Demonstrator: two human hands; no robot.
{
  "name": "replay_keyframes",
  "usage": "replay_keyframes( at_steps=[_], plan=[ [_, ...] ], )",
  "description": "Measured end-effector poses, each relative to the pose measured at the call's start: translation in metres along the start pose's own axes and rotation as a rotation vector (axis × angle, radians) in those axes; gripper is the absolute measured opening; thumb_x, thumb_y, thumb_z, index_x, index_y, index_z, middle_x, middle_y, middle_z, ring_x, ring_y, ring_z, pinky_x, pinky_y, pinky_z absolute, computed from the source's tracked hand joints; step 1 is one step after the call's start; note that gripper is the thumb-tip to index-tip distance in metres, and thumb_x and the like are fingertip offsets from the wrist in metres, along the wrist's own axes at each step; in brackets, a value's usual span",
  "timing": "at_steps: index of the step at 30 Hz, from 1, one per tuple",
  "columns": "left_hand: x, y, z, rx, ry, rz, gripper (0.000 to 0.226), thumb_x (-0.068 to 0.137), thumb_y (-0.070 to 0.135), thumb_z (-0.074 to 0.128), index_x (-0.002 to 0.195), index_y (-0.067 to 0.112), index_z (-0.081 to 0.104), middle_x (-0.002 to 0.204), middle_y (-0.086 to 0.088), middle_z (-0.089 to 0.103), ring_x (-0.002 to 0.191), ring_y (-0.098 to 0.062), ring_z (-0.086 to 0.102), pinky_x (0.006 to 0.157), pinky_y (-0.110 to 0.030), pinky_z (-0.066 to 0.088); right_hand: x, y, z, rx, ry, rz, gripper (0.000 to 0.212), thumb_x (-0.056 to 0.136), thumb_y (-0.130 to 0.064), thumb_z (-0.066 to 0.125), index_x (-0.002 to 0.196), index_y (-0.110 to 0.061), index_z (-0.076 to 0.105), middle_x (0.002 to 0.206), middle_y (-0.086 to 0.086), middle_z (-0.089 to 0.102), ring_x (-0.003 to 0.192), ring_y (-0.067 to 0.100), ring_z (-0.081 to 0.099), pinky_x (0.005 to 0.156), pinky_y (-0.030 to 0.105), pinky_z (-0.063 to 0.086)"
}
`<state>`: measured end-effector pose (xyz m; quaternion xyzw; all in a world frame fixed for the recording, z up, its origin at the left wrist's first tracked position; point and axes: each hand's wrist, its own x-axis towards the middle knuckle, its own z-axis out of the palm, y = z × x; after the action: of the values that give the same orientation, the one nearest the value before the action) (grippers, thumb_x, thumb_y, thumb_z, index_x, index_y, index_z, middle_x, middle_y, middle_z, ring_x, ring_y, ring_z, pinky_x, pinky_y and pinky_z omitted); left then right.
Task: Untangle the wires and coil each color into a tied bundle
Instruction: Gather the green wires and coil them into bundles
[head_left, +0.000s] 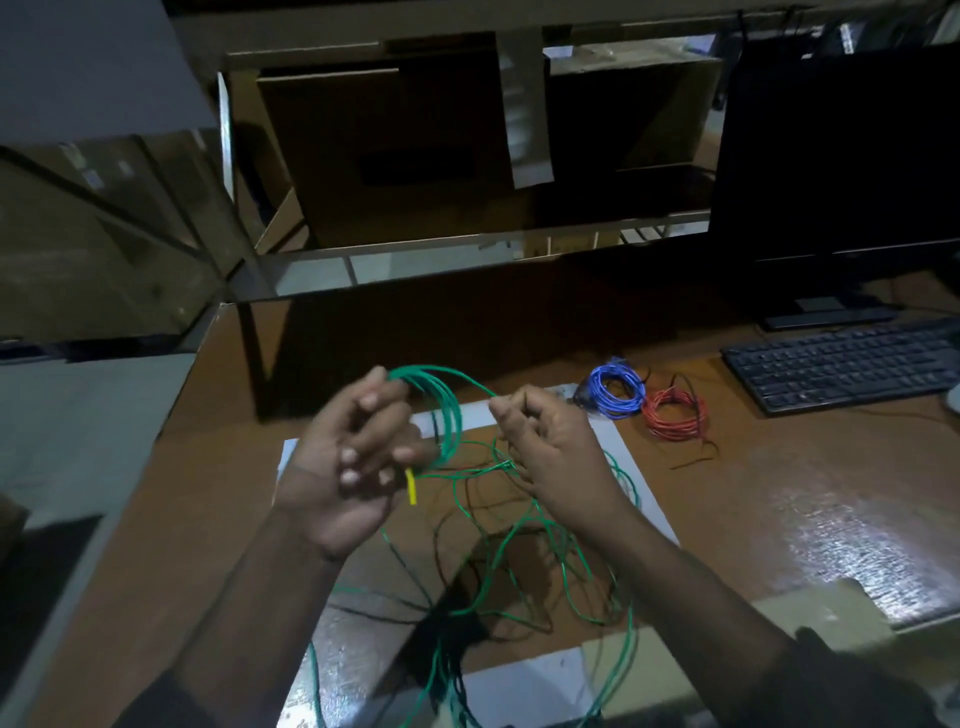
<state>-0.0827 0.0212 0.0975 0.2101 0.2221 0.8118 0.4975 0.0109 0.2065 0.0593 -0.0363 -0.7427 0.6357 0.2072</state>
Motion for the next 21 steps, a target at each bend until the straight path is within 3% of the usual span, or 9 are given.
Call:
replay_keyframes(
  at_steps=[2,4,7,10,12,14,16,18,21],
  plan=[
    [-0.001,0.01,0.001,-0.152,-0.064,0.05,0.039,0.114,0.029,0.026,0.093,0.011,0.054,0.057,0.002,0.046,0.043,-0.009,0.034,0.067,-0.022,0.045,-0.005,0.006,-0.003,-0.051,-0.026,0.008,0.048,0.099,-0.052,0.054,0.078,-0.01,0.046,0.058,-0.004,0.03,0.047,0.009,0.025,0.047,0.027,0.022],
    [-0.001,0.015,0.005,-0.211,-0.025,0.157,0.038,0.113,0.025,0.029,0.102,0.005,0.06,0.078,-0.005,0.066,0.052,-0.014,0.056,0.075,-0.026,0.053,-0.01,0.012,-0.005,-0.162,-0.067,0.03,0.045,0.102,-0.05,0.05,0.078,-0.012,0.048,0.057,-0.01,0.036,0.049,0.007,0.032,0.049,0.029,0.027],
    [0.0,0.022,0.012,-0.131,0.209,0.433,0.039,0.111,0.017,0.037,0.092,0.005,0.069,0.102,-0.006,0.078,0.078,-0.013,0.076,0.088,-0.038,0.061,-0.024,0.031,-0.004,-0.357,-0.172,0.113,0.036,0.106,-0.043,0.046,0.079,-0.019,0.047,0.062,-0.012,0.048,0.057,0.0,0.042,0.058,0.03,0.035],
    [0.004,0.026,0.016,0.14,0.325,0.565,0.031,0.111,0.02,0.031,0.093,0.016,0.056,0.134,-0.013,0.069,0.129,-0.026,0.064,0.116,-0.049,0.041,-0.041,0.044,0.0,-0.459,-0.322,0.165,0.035,0.104,-0.051,0.04,0.084,-0.023,0.047,0.075,-0.003,0.055,0.07,0.008,0.052,0.07,0.042,0.047],
    [0.007,0.024,0.008,0.338,0.314,0.533,0.032,0.112,0.026,0.026,0.092,0.022,0.051,0.146,-0.015,0.059,0.142,-0.028,0.051,0.124,-0.049,0.023,-0.049,0.039,0.003,-0.546,-0.426,0.123,0.033,0.104,-0.051,0.039,0.084,-0.026,0.043,0.081,-0.004,0.053,0.079,0.015,0.053,0.079,0.049,0.047],
    [0.01,0.016,-0.006,0.57,0.364,0.491,0.035,0.11,0.034,0.025,0.093,0.028,0.055,0.151,-0.011,0.056,0.147,-0.021,0.045,0.127,-0.048,0.012,-0.052,0.027,0.006,-0.54,-0.507,0.078,0.027,0.106,-0.046,0.041,0.086,-0.028,0.041,0.084,-0.006,0.053,0.082,0.016,0.052,0.081,0.048,0.046],
    [0.013,0.005,-0.018,0.888,0.479,0.429,0.043,0.108,0.042,0.028,0.103,0.036,0.07,0.152,-0.004,0.055,0.149,-0.014,0.04,0.127,-0.05,0.01,-0.051,0.009,0.009,-0.481,-0.488,0.007,0.028,0.107,-0.045,0.04,0.09,-0.024,0.044,0.083,0.001,0.055,0.079,0.018,0.054,0.075,0.048,0.046],
    [0.012,-0.008,-0.027,1.191,0.573,0.288,0.049,0.105,0.056,0.029,0.116,0.037,0.073,0.146,0.005,0.059,0.144,-0.007,0.043,0.124,-0.048,0.02,-0.045,-0.007,0.008,-0.398,-0.395,-0.04,0.033,0.106,-0.045,0.04,0.091,-0.018,0.05,0.079,0.006,0.055,0.073,0.023,0.054,0.068,0.048,0.046],
    [0.005,-0.028,-0.025,1.348,0.588,0.053,0.054,0.094,0.077,0.03,0.099,0.036,0.065,0.113,0.009,0.067,0.116,-0.012,0.059,0.1,-0.041,0.042,-0.028,-0.023,0.004,-0.332,-0.19,-0.098,0.026,0.107,-0.035,0.046,0.089,-0.021,0.058,0.077,0.001,0.061,0.071,0.021,0.058,0.065,0.04,0.049]
  ],
)
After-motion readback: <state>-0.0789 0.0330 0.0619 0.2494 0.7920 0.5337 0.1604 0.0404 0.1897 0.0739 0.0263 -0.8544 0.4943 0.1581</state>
